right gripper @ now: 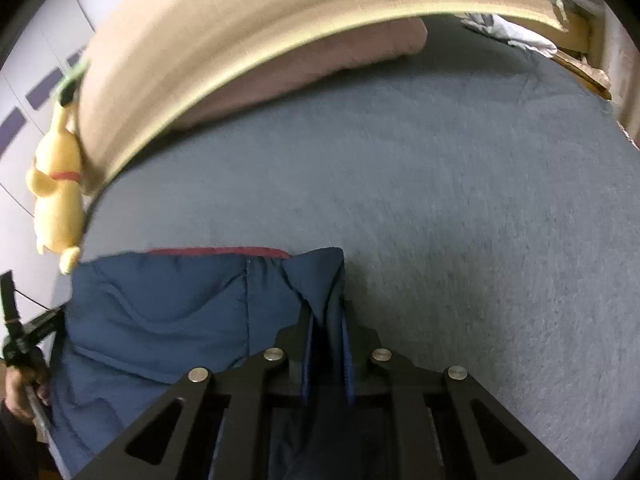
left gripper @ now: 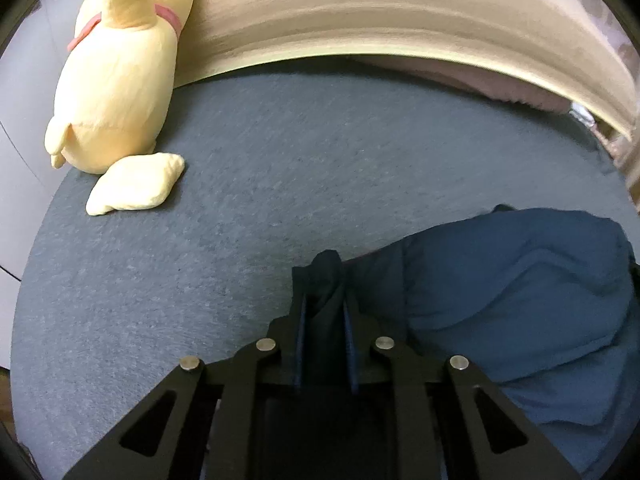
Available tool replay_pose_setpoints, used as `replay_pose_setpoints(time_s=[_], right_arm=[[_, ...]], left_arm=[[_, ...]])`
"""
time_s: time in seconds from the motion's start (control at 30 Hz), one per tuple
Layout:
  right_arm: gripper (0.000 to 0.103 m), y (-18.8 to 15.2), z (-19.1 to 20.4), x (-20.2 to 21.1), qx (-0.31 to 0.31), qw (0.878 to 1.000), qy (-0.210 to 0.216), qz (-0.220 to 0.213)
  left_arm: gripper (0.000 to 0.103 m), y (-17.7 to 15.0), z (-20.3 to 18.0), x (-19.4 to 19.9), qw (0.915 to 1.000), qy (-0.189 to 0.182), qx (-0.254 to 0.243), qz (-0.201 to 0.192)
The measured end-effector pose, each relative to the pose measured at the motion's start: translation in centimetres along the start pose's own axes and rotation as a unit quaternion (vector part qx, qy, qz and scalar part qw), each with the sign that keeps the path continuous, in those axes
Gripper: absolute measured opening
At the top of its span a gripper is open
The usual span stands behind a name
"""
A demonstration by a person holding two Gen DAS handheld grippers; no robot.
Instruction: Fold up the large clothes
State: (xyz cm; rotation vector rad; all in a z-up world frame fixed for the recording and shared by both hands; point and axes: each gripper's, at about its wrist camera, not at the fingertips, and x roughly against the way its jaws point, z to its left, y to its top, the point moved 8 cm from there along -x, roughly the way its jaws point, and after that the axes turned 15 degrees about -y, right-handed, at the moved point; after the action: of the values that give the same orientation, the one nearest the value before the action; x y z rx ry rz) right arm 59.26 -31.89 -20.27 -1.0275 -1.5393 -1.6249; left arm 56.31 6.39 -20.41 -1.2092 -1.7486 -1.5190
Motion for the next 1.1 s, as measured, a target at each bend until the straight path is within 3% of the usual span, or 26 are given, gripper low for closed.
replay_pose_setpoints(time_s=[0.17, 0.23, 0.27, 0.3, 0.37, 0.47, 0.57, 0.67, 0.8, 1.1], right_arm=[[0.013, -0.5, 0.1, -0.8, -0.007, 1.000, -0.021, 0.018], [0.019, -0.4, -0.1, -0.2, -0.018, 0.999, -0.023, 0.017], [0.027, -0.1, -0.4, 0.5, -0.026, 0.999, -0.024, 0.008], [0.046, 0.2, -0.7, 1.5, -0.033, 0.999, -0.025, -0.005], [0.074, 0.8, -1.5, 3.6, -0.051, 0.997, -0.040, -0.034], [0.074, 2.0, -1.0, 7.3, -0.057, 0.992, -0.058, -0.092], [0.074, 2.5, 2.8, 9.6, -0.023, 0.992, -0.039, -0.118], [0.074, 1.9, 8.0, 9.6, 0.042, 0.991, -0.027, -0.126], [0.074, 0.2, 12.6, 6.7, 0.086, 0.991, -0.022, -0.097], [0.077, 1.0, 13.3, 1.5, 0.085, 0.993, -0.062, -0.046]], left_arm=[[0.021, 0.4, 0.2, -0.1, 0.9995, 0.029, -0.005, 0.007], [0.021, 0.7, 0.1, 0.9, 0.9995, 0.030, -0.004, -0.006], [0.024, 0.5, -0.1, 1.7, 0.9995, 0.030, -0.003, -0.012], [0.032, 0.7, -0.3, 2.8, 0.9993, 0.031, -0.002, -0.023], [0.045, 1.4, -0.7, 5.0, 0.9978, 0.039, -0.004, -0.054], [0.064, 2.9, -2.6, 8.4, 0.9901, 0.059, -0.019, -0.126], [0.067, 3.4, -6.9, 9.2, 0.9859, 0.042, -0.065, -0.148], [0.067, 2.6, -10.9, 7.1, 0.9850, 0.033, -0.116, -0.123], [0.067, 1.5, -12.8, 2.8, 0.9889, 0.027, -0.128, -0.071], [0.070, 2.5, -11.6, -2.1, 0.9919, 0.055, -0.109, -0.034]])
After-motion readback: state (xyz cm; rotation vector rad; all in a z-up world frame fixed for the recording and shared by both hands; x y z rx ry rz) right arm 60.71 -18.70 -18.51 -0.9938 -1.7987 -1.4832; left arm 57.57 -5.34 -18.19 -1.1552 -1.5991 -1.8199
